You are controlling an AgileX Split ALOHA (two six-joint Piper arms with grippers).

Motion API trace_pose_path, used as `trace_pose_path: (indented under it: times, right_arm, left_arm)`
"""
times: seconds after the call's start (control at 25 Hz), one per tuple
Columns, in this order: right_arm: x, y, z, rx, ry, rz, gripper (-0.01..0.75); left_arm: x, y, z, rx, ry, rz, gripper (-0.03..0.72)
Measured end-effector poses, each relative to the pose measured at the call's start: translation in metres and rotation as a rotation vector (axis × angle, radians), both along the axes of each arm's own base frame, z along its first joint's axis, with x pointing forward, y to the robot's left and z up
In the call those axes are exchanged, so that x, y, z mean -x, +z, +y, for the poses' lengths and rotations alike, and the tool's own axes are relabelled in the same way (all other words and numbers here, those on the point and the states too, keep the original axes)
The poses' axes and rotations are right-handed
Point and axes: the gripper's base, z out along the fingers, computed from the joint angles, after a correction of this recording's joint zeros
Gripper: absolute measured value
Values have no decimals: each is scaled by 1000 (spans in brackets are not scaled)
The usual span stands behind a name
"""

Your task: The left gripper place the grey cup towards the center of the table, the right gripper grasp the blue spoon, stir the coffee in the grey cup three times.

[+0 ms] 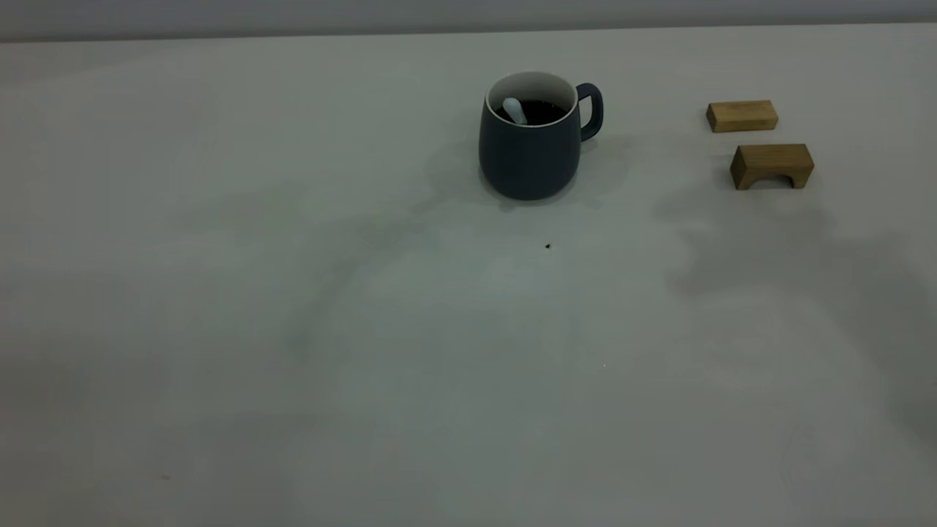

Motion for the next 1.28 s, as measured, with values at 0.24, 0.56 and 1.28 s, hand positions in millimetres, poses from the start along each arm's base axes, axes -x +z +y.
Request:
trace_pose_path:
  times: [0.24,0.56,1.28]
  right_arm:
    - [28,31,-15,58,-151,-70,248]
    - [82,76,-33,116,-255,-239,234]
    - [310,-15,-54,78,-272,-426,237]
  left_arm:
    - [0,0,0,0,0,0,585]
    - [0,0,0,0,0,0,585]
    - [0,0,0,0,0,0,585]
